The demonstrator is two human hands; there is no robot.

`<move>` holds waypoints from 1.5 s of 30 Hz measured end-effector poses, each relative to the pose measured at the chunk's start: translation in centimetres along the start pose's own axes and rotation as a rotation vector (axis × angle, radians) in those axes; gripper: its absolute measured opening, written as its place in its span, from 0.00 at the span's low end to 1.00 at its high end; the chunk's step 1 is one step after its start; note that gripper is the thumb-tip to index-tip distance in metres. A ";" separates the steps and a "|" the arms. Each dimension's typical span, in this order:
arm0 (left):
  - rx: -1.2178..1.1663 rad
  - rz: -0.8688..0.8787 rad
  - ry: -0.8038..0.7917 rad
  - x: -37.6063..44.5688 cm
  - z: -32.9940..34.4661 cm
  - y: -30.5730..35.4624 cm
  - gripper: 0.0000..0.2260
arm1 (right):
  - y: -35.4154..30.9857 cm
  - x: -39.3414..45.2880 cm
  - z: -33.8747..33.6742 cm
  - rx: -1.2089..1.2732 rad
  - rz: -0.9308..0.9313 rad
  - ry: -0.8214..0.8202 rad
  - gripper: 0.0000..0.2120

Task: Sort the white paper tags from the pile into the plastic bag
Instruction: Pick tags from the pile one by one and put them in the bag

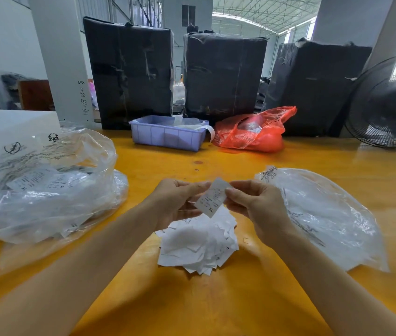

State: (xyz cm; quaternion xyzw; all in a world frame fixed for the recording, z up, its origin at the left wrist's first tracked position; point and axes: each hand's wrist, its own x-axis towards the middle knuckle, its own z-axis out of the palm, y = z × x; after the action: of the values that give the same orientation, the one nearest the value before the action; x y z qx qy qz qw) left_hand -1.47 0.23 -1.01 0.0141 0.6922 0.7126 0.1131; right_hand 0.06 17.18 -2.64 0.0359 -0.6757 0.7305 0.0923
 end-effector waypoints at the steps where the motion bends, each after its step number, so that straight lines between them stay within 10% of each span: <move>1: 0.042 -0.019 -0.024 0.0 -0.3 0.1 0.11 | 0.0 0.1 -0.1 0.036 0.023 0.019 0.04; 17: 0.339 0.103 0.322 -0.3 -7.5 5.2 0.04 | -0.6 0.3 -0.8 0.046 -0.066 0.062 0.03; 22: 0.737 0.172 0.807 -2.4 -17.5 7.0 0.05 | -0.5 2.8 -4.4 -0.433 -0.462 0.351 0.05; 27: 1.165 -0.198 0.879 -3.2 -20.2 4.6 0.10 | 2.1 7.4 -12.2 -1.060 -0.156 0.341 0.08; 34: 1.268 -0.093 1.027 -1.3 -17.8 5.3 0.13 | 1.7 4.5 -11.2 -1.465 0.105 0.197 0.12; 40: 1.104 0.481 0.825 0.3 -10.5 4.8 0.11 | 1.4 4.0 -11.0 -1.375 0.005 0.328 0.06; 45: 1.041 0.617 0.506 1.2 -4.1 0.8 0.04 | 1.7 4.0 -11.4 -1.379 0.082 0.261 0.09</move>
State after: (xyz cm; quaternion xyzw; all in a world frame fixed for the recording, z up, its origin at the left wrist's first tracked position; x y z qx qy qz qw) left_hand -3.46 -3.61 -0.49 0.0967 0.9162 0.2655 -0.2843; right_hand -3.38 28.73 -4.58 -0.1443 -0.9690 0.1365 0.1470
